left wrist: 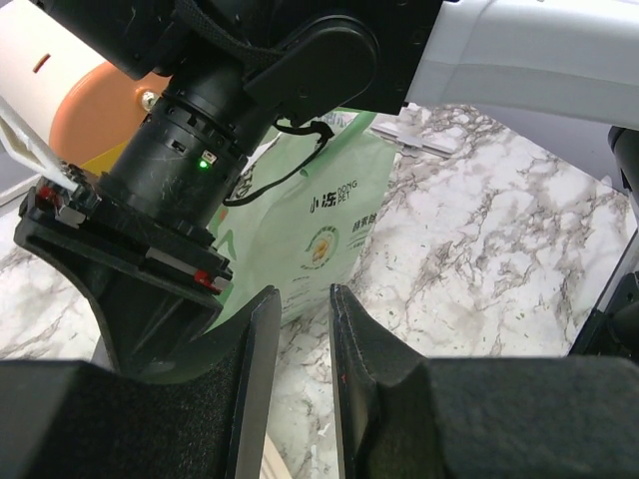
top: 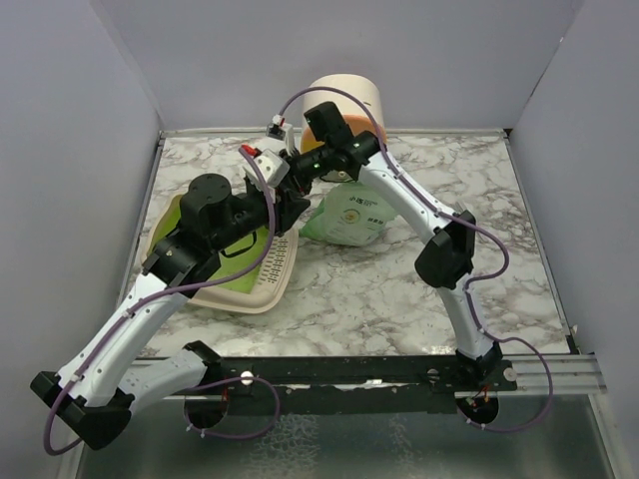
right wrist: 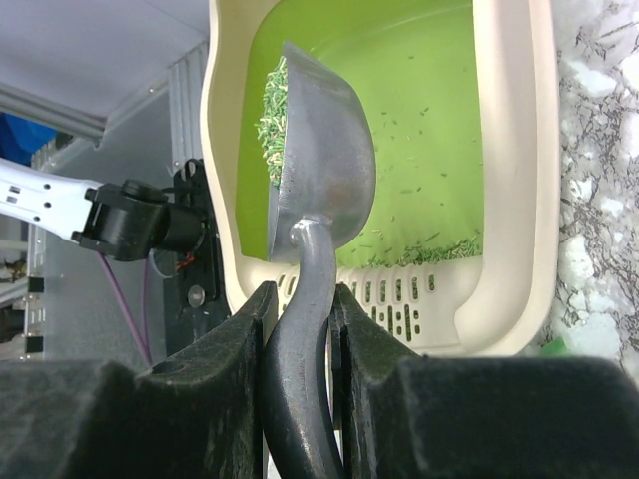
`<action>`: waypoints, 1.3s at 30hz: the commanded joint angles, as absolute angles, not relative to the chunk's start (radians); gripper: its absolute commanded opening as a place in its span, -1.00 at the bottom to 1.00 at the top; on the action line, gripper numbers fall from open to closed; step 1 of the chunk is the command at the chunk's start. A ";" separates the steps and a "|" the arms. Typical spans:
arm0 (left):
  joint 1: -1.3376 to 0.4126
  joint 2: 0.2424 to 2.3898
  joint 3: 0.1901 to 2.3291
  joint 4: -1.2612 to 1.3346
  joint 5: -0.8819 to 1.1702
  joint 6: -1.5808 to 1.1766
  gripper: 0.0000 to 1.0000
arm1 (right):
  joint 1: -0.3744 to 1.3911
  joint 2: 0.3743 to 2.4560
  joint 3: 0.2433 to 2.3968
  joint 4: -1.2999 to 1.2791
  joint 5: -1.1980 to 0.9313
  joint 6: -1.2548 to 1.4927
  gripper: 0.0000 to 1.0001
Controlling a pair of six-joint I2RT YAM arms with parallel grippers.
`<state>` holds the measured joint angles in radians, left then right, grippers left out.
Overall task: Fill the litter box with clean litter
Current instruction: Pour the cat litter into the litter box.
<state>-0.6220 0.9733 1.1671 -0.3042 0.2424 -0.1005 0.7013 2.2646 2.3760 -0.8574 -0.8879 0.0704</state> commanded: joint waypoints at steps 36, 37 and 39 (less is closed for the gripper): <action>-0.624 0.896 1.091 -0.272 0.207 -0.107 -0.39 | 0.880 2.076 2.413 -0.747 -0.326 -0.198 -0.99; -0.625 0.896 1.091 -0.272 0.207 -0.106 -0.39 | 0.887 2.072 2.410 -0.740 -0.303 -0.207 -0.98; -0.625 0.896 1.090 -0.272 0.208 -0.104 -0.38 | 0.905 2.064 2.400 -0.726 -0.263 -0.232 -0.99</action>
